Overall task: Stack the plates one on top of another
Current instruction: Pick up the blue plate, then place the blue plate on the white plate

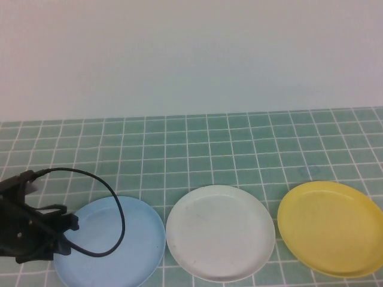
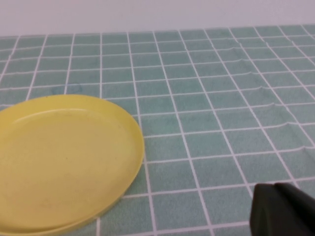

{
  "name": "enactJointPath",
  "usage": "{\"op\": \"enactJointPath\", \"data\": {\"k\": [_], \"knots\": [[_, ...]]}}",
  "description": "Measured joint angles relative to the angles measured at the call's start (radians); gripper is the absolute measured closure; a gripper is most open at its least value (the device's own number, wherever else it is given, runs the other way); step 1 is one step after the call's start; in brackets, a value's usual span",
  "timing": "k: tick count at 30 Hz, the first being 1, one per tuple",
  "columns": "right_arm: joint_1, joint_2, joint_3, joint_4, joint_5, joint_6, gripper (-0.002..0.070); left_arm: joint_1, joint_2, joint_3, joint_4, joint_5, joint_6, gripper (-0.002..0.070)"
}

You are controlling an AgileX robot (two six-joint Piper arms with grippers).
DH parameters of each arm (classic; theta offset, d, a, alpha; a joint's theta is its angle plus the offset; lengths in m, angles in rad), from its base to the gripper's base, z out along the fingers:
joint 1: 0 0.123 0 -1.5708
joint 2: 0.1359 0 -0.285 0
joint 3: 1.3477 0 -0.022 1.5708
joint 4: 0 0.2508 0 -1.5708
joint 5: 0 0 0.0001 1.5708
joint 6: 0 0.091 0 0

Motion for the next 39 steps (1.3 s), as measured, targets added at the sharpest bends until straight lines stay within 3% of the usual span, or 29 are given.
{"op": "enactJointPath", "data": {"k": [8, 19, 28, 32, 39], "knots": [[0.000, 0.000, 0.000, 0.000, 0.000, 0.000, 0.0678, 0.000, 0.010, 0.000, -0.020, -0.018, 0.029, 0.0675], [0.000, 0.000, 0.000, 0.000, 0.000, 0.000, 0.0678, 0.000, -0.029, -0.023, -0.053, -0.020, 0.030, 0.0675], [0.000, 0.000, 0.000, 0.000, 0.000, 0.000, 0.0678, -0.007, -0.171, -0.176, -0.099, 0.077, 0.051, 0.0675], [0.000, 0.000, 0.000, 0.000, 0.000, 0.000, 0.0678, -0.085, -0.183, -0.227, -0.113, 0.100, 0.074, 0.0675], [0.000, 0.000, 0.000, 0.000, 0.000, 0.000, 0.0678, -0.320, -0.154, -0.230, -0.137, 0.000, 0.039, 0.0675]]}}
